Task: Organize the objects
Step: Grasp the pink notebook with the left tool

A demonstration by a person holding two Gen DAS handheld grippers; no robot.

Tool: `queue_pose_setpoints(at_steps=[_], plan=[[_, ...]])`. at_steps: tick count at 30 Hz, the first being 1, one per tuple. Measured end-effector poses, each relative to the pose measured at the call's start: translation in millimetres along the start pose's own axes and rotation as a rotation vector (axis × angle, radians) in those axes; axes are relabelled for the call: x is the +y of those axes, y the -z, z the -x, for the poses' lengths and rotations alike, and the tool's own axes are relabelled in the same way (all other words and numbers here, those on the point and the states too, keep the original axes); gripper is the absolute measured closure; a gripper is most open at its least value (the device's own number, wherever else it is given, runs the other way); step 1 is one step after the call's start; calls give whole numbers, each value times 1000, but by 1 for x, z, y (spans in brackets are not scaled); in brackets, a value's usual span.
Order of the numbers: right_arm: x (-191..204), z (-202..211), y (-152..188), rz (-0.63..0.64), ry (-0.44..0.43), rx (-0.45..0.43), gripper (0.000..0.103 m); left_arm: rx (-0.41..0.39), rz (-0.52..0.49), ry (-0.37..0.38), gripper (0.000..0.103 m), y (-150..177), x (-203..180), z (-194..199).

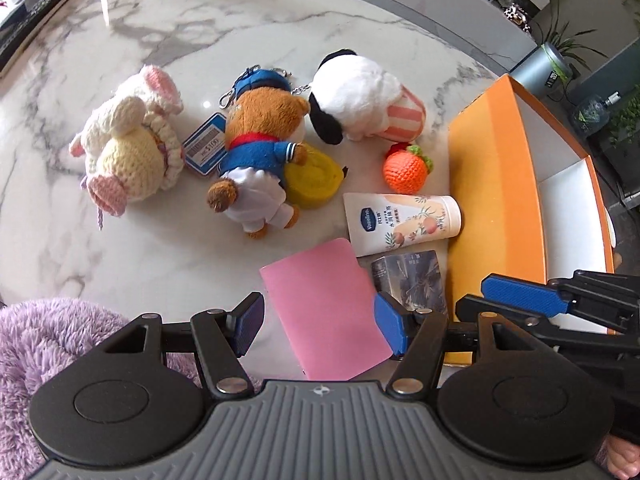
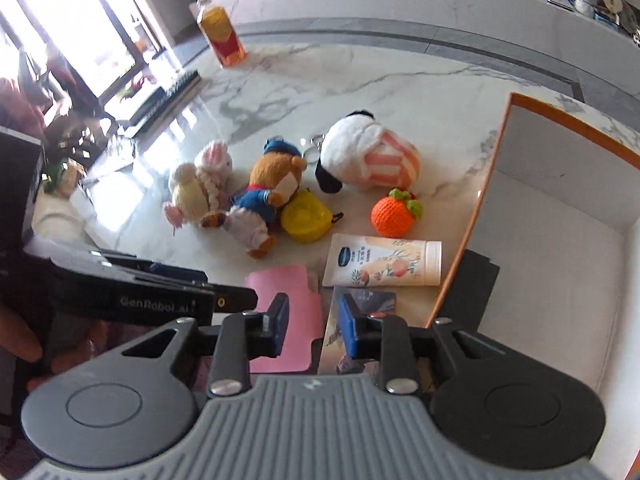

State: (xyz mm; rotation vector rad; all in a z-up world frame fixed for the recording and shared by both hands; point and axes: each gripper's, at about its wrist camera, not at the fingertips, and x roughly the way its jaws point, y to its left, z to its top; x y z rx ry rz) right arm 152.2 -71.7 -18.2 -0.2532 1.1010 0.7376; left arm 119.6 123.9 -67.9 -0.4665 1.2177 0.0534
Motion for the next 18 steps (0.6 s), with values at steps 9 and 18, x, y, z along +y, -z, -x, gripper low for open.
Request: queue_pose_setpoints(at_steps=[9,18], plan=[[22,-64,-12,238,138,219,69,89,109,28,27,-9,19,-40],[21,-89,-12,322,169,306,67,104,135,89,20,-11,24,-54]])
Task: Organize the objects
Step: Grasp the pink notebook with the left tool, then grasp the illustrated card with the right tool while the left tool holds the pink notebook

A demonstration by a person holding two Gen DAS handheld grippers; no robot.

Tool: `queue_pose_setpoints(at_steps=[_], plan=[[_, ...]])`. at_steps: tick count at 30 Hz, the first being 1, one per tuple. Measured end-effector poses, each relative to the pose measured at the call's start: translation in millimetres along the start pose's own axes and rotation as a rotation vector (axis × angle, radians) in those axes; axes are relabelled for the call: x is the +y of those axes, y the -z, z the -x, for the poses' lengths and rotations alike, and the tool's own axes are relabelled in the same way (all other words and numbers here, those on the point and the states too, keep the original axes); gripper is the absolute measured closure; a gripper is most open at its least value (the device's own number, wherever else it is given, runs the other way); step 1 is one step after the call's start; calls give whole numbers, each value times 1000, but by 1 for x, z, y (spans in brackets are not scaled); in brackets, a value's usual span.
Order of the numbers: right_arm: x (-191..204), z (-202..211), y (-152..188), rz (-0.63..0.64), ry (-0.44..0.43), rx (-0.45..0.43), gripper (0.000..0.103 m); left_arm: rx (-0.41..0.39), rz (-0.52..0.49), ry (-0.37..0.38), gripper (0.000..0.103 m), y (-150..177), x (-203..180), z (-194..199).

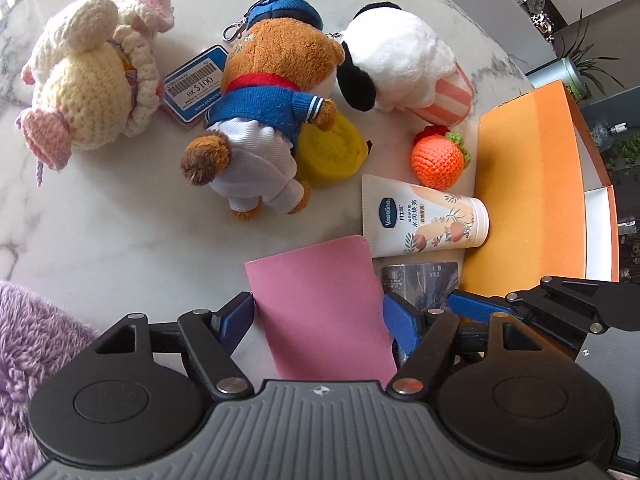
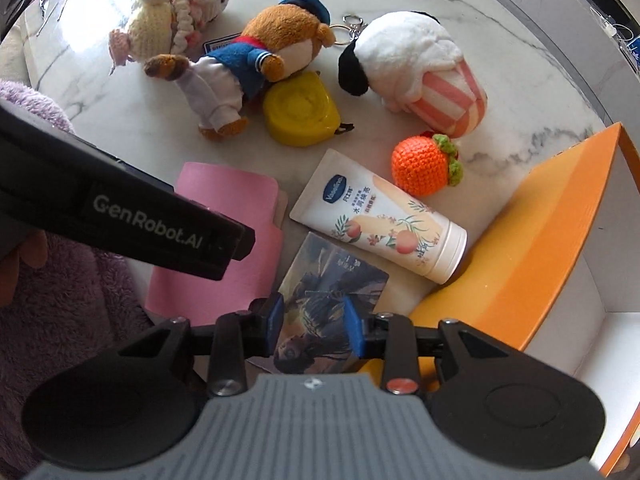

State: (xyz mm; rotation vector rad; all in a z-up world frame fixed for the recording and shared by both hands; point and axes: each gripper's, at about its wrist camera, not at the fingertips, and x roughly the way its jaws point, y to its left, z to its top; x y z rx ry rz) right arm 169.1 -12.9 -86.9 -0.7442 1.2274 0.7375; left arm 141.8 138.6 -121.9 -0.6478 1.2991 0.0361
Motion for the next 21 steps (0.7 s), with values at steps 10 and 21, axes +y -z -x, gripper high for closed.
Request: queue_pose_setpoints(at_steps=[10,21], plan=[[1,-5,-2,-21,-58,26,42,-36,-32,-4,69,1,-5,11],[-24,5,0,-98,-188,16,73,-93,-75,120,69,13,-22,39]])
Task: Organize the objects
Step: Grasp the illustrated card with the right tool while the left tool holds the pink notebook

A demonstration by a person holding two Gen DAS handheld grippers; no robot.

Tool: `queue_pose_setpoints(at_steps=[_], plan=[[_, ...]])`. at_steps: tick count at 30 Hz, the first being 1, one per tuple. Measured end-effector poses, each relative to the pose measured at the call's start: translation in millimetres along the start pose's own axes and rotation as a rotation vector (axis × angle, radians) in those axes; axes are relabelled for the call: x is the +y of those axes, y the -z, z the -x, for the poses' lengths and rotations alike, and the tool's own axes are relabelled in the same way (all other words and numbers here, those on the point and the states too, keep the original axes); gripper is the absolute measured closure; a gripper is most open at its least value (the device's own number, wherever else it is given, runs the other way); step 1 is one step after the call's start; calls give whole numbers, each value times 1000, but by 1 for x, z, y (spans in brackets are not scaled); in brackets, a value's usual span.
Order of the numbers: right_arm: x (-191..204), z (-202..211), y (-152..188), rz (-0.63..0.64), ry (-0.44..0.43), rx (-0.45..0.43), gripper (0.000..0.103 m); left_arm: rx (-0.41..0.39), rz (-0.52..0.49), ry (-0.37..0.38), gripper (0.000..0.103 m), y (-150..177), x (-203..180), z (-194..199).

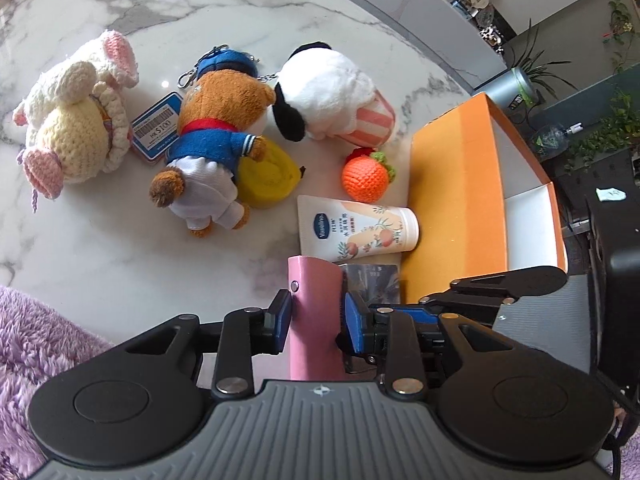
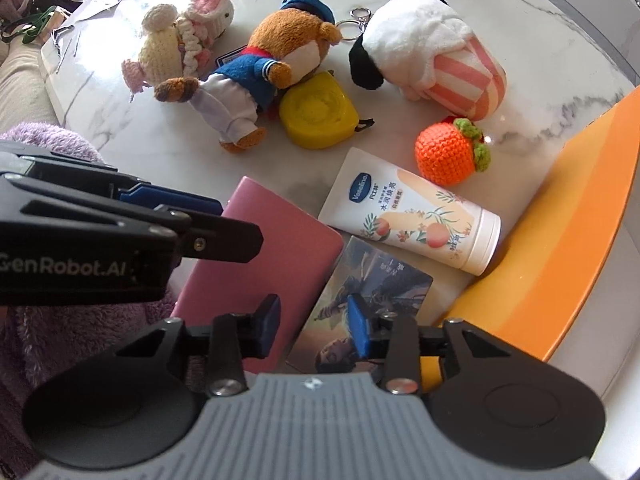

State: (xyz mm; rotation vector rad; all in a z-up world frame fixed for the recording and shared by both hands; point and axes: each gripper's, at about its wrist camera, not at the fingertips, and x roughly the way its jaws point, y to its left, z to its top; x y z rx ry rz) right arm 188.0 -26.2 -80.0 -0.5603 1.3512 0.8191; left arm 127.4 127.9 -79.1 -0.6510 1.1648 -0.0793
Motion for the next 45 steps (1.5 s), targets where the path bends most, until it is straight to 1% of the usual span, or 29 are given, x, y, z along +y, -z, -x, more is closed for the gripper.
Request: queue_pose_setpoints(at_steps=[1,2,4,6,9,10,12,15,18,19,20,21,22,23,24,25,26,29,32,34,37,38,40,42,45], plan=[[0,2,0,6,5,2,77,0,-3,9,69,1,-2,0],[0,4,0,18,24,-1,78,1,-2,18,69,2,-4,0],[3,6,-1,50,59,2,78,4,0,25,69,3,-7,-2],[4,8,-1,70,68,14,77,0,15,26,69,5,-7,-3],[2,7,1,88,72,22,76,11,61,102,69,5,-2,-3],[3,7,4,89,77,25,76,19,70,115,69,5,-2,-4],[3,6,7,106,96,22,78,30,64,101,70,7,-4,-8],[4,8,9,125,95,21,78,71,77,81,71,13,-3,-21],[7,11,12,154,101,23,77,70,57,48,71,16,-6,-29],[7,12,13,158,104,22,77,65,46,35,77,16,-7,-30],[7,13,13,157,105,23,78,60,39,29,80,16,-6,-29],[8,13,14,154,104,22,77,57,37,29,80,15,-5,-27],[7,14,12,144,102,22,75,46,26,19,81,15,-5,-24],[8,14,12,131,97,20,68,28,10,2,81,14,-6,-20],[9,13,10,120,95,20,65,-2,-10,-27,81,13,-6,-12],[10,13,10,109,106,24,60,-26,-22,-51,81,11,-6,-7],[11,10,9,98,130,27,58,-47,-29,-69,82,9,-4,-1],[19,4,5,43,203,15,54,-77,-21,-75,82,3,4,10],[25,0,7,-25,290,-33,54,-94,-12,-83,81,-2,13,15],[31,-5,10,-61,334,-46,53,-99,-16,-91,81,-3,17,17],[41,-15,14,-90,413,-72,49,-96,-11,-75,81,-4,23,18],[43,-16,14,-104,427,-77,48,-94,-10,-67,81,-4,25,18],[41,-15,15,-164,426,-91,46,-90,-8,-54,81,-4,27,18],[37,-12,16,-224,406,-107,45,-86,-6,-41,81,-4,30,19],[36,-7,20,-268,366,-132,45,-84,-6,-35,81,-4,32,21]])
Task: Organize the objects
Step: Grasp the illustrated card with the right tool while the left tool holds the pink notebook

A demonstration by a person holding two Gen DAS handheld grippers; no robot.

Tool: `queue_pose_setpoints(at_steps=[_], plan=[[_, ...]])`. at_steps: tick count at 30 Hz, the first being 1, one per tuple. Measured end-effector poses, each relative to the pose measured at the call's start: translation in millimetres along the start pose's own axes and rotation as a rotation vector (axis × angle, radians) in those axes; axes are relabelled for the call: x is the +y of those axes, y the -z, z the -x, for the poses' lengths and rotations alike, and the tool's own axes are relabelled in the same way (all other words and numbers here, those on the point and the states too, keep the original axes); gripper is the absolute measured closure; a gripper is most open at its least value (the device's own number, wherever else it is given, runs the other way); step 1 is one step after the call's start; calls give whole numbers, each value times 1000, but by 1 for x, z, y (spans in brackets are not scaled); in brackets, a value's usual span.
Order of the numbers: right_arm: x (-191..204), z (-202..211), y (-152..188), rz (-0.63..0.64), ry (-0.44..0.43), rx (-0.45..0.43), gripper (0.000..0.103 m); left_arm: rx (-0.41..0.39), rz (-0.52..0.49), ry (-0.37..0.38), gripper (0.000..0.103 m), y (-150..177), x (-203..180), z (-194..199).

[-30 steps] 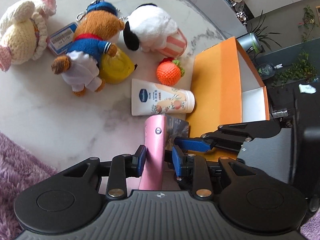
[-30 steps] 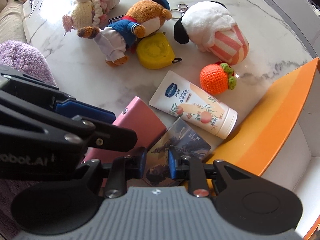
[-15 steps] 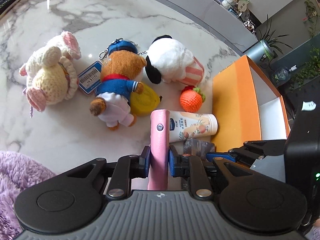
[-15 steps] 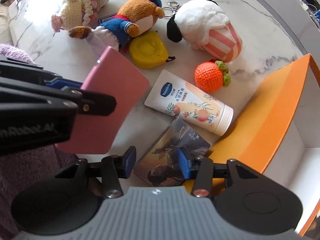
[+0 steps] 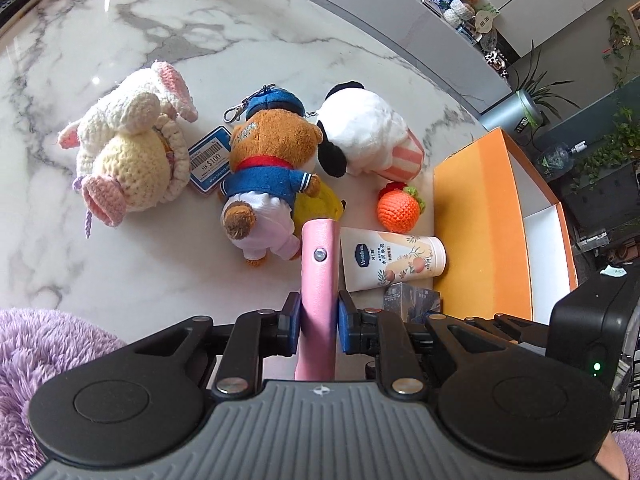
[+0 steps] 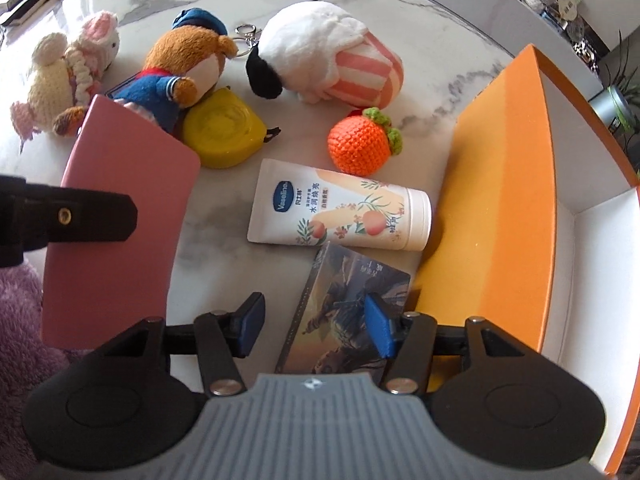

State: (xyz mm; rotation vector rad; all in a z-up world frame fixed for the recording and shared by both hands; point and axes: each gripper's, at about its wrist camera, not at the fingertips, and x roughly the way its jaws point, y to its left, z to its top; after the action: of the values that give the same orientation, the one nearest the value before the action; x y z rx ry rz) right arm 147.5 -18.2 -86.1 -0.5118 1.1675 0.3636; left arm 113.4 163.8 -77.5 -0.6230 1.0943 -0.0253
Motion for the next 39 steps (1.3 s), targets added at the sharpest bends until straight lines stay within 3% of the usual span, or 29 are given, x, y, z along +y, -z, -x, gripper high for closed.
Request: queue_pose_setpoints(at_steps=[6,8,9,11,13,18,25,33,34,35,36,39], plan=[[13,11,5,-26,-77,-35,49,4,1,3,81,3,3,2],[13,16,5,-42,-47,-44,63,5,2,6,81,4,4,3],[15,16,4,-33,-4,-54,64,4,5,6,81,4,5,3],[22,13,1,7,98,-75,55,2,6,7,81,4,6,4],[26,13,-4,21,144,-91,46,-3,6,9,81,4,7,6],[11,-17,-20,-23,191,-89,43,-6,-8,-4,81,-1,9,7],[-3,-16,-14,-89,123,-48,43,6,-18,-18,81,-2,5,3],[6,6,-2,-79,-98,-72,47,11,-31,-44,81,2,2,5],[6,5,-1,-83,-167,-48,56,11,-33,-48,81,2,2,5],[7,-3,1,-115,-252,6,73,12,-35,-51,81,3,2,7],[7,-5,6,-135,-280,17,75,11,-35,-51,81,4,2,8],[17,14,20,-48,-88,-128,71,5,-34,-51,81,6,3,11]])
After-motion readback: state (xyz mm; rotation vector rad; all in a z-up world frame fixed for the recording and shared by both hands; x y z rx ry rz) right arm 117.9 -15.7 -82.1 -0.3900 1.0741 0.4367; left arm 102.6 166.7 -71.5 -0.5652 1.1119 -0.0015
